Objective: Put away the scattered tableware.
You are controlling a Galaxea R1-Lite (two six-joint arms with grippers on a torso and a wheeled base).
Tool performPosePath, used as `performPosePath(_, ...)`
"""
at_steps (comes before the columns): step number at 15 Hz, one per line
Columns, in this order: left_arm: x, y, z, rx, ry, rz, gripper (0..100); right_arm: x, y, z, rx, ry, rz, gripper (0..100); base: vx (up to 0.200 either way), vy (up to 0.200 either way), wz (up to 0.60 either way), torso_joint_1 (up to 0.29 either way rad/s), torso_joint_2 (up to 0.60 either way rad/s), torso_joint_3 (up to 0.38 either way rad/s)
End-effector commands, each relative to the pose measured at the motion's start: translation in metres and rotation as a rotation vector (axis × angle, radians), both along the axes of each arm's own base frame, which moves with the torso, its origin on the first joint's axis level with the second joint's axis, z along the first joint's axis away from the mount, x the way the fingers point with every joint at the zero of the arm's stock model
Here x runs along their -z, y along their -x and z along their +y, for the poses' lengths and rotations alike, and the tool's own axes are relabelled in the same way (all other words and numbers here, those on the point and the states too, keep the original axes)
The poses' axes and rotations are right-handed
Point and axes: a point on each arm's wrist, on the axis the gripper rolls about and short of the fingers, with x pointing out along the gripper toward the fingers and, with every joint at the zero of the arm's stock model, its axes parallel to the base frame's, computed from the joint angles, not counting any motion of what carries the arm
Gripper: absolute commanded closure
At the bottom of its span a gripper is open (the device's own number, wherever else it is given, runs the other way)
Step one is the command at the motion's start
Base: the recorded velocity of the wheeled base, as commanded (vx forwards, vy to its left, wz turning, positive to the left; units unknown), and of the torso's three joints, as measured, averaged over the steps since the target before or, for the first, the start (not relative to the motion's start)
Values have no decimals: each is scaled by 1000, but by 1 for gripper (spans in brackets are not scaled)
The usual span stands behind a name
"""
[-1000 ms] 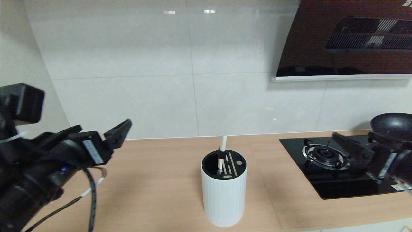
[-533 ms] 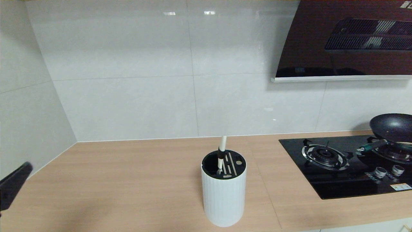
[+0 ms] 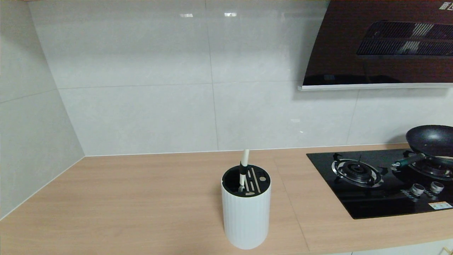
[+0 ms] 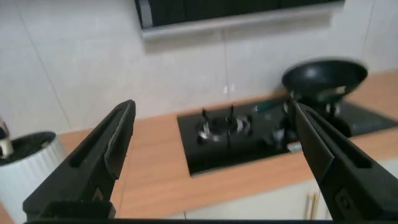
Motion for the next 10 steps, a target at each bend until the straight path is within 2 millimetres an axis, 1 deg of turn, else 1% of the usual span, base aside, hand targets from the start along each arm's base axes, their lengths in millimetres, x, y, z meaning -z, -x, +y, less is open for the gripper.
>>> performPosePath(1, 23, 8, -4, -75, -79, -18, 0, 14, -4, 0, 26, 0, 20, 0, 0, 0, 0, 0, 0, 0)
performPosePath(2, 34, 3, -4, -68, -110, 28, 0, 20, -7, 0, 22, 3, 36, 0, 0, 0, 0, 0, 0, 0)
performPosePath(3, 45, -1, -4, -46, -121, 34, 0, 32, -12, 0, 17, 4, 78, 0, 0, 0, 0, 0, 0, 0)
performPosePath(4, 53, -5, -5, 1, -126, 58, 0, 45, -13, 0, -2, 30, 91, 0, 0, 0, 0, 0, 0, 0)
performPosePath(5, 61, -8, -7, 63, -126, 80, 0, 58, -19, 0, -38, 62, 137, 0, 0, 0, 0, 0, 0, 0)
performPosePath(6, 71, -12, -7, 111, -125, 102, 0, 71, -26, 1, -56, 73, 147, 0, 0, 0, 0, 0, 0, 0)
performPosePath(7, 71, -12, -8, 138, -124, 92, 0, 77, -29, 1, -61, 85, 129, 0, 0, 0, 0, 0, 0, 0)
performPosePath(10, 72, -13, -12, 292, -117, 81, 0, 83, -29, 3, -140, 84, 189, 0, 0, 0, 0, 0, 0, 0)
